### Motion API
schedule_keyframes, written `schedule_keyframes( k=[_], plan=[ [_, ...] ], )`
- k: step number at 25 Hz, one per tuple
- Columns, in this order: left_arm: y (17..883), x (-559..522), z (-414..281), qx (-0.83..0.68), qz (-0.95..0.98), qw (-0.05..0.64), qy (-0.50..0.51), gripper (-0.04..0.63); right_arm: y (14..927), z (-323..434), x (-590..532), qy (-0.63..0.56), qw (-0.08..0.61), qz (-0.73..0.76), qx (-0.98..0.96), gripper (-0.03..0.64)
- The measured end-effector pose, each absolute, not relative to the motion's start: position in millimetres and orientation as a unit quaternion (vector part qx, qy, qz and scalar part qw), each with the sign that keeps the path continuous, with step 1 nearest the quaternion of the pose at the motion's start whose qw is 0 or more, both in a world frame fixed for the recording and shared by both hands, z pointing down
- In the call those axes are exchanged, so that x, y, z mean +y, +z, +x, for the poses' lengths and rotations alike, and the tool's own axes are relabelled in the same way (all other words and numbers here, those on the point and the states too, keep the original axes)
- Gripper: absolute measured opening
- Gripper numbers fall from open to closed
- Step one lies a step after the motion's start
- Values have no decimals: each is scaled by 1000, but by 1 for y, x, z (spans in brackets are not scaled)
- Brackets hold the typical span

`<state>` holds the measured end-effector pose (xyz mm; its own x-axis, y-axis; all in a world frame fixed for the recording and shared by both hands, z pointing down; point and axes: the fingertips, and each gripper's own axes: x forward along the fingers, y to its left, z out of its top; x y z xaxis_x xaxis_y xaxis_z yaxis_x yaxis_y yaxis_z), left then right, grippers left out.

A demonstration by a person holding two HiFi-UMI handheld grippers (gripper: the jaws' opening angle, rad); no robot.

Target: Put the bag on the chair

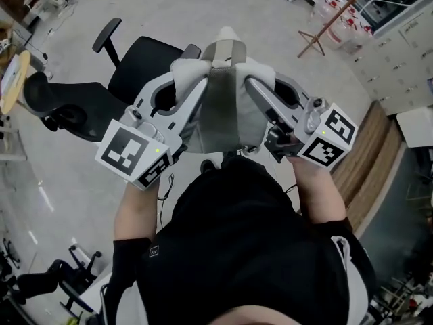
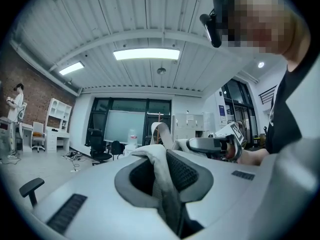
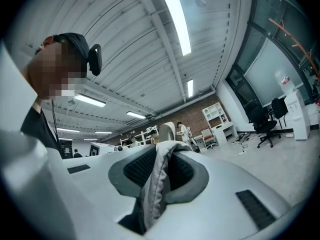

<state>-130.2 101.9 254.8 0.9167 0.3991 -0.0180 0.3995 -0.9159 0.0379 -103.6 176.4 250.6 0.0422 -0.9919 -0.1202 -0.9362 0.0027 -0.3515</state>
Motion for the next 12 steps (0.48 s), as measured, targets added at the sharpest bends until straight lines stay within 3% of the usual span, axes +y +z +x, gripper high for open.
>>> schedule_keyframes(
  k=[12],
  plan=[
    [296,106,-9,210,975,63,42,63,286,24,177,-110,175,-706,677,72]
  ],
)
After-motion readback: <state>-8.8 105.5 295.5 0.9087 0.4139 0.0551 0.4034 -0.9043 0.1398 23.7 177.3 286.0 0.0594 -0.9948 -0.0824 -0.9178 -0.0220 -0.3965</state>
